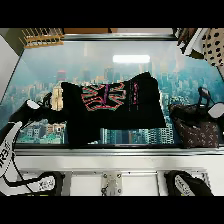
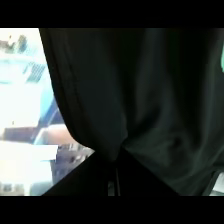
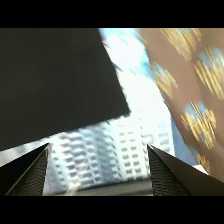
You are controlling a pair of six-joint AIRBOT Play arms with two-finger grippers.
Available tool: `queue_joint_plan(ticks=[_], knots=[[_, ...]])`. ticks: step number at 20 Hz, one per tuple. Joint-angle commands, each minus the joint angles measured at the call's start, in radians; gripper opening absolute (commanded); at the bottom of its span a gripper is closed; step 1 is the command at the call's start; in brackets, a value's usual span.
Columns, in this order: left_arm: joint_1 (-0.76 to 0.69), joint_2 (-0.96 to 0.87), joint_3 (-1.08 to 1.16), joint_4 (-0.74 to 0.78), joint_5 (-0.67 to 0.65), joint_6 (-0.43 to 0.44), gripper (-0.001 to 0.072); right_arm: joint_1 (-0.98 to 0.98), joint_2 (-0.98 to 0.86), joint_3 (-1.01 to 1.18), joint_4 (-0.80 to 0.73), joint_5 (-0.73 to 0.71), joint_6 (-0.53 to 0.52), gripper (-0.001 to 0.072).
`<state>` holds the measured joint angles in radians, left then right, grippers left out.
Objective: Fold the clothes and pants, and hang the long-sleeved shirts on hangers.
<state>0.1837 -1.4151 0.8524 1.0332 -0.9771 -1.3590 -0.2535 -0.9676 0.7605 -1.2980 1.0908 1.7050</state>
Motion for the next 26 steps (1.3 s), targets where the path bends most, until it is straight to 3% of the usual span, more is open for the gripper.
queue_joint_plan(ticks=[1,4,11,12,14,15,16,17,20,26], knots=[[-0.011,0.023,0.001,0.047,-0.015,0.002,0.0008,-0.075,-0.029,-0.2,0.15,-0.155,0.105,0.0652],[-0.011,0.023,0.001,0.047,-0.014,0.002,0.0008,-0.037,-0.088,-0.286,0.31,-0.335,0.053,0.0652],[-0.011,0.023,0.001,0.047,-0.014,0.002,0.0008,0.114,-0.188,-0.286,0.428,-0.546,-0.043,0.065],[-0.01,0.023,0.001,0.047,-0.013,0.002,0.0008,0.126,-0.188,-0.286,0.428,-0.56,-0.055,0.0609],[-0.01,0.023,0.001,0.047,-0.013,0.002,0.0008,0.135,-0.188,-0.284,0.429,-0.584,-0.087,0.0257],[-0.01,0.023,0.002,0.047,-0.014,0.002,0.0008,0.135,-0.188,-0.28,0.428,-0.591,-0.094,0.0177],[-0.009,0.024,0.002,0.047,-0.014,0.002,0.0008,0.133,-0.188,-0.267,0.428,-0.592,-0.126,0.004],[-0.009,0.027,0.009,0.049,-0.018,0.002,0.0008,0.132,-0.185,-0.243,0.427,-0.583,-0.162,0.0011],[0.024,0.101,0.127,0.048,-0.076,-0.013,0.0008,0.123,-0.14,-0.061,0.344,-0.516,-0.203,0.001],[0.126,0.472,0.573,0.045,-0.207,-0.047,0.0008,0.073,0.031,0.595,0.022,-0.254,-0.203,0.001]])
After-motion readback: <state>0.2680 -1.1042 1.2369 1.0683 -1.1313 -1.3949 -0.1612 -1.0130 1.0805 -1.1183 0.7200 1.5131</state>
